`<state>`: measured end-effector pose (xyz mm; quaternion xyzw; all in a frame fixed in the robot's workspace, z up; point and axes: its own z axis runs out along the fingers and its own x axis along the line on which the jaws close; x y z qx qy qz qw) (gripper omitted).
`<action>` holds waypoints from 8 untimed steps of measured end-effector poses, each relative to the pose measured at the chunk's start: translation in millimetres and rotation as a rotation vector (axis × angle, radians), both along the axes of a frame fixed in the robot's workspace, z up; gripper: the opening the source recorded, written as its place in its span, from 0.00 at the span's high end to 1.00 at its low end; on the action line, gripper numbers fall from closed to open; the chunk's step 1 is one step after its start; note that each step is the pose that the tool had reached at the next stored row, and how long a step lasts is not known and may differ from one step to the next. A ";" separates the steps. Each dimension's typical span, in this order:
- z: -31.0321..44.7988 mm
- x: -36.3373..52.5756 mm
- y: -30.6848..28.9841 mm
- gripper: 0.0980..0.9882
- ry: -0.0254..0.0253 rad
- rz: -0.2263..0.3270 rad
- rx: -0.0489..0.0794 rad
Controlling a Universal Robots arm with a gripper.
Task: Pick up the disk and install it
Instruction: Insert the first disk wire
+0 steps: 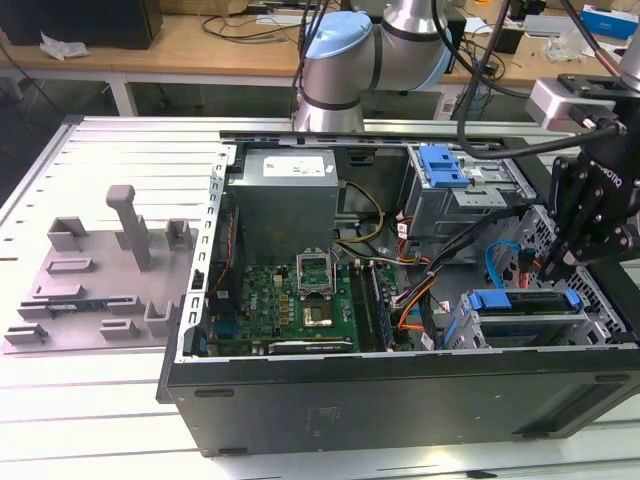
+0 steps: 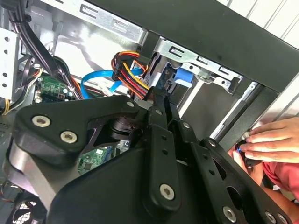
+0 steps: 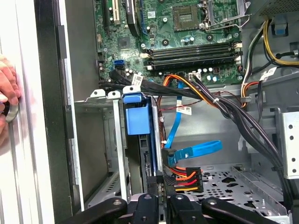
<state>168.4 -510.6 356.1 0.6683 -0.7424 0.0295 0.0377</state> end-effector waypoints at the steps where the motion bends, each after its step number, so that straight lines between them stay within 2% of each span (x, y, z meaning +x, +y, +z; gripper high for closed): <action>1: 0.0 0.0 -0.9 0.93 0.0000 0.000 0.000; 8: -0.1 0.0 -7.1 0.93 0.0000 0.000 0.000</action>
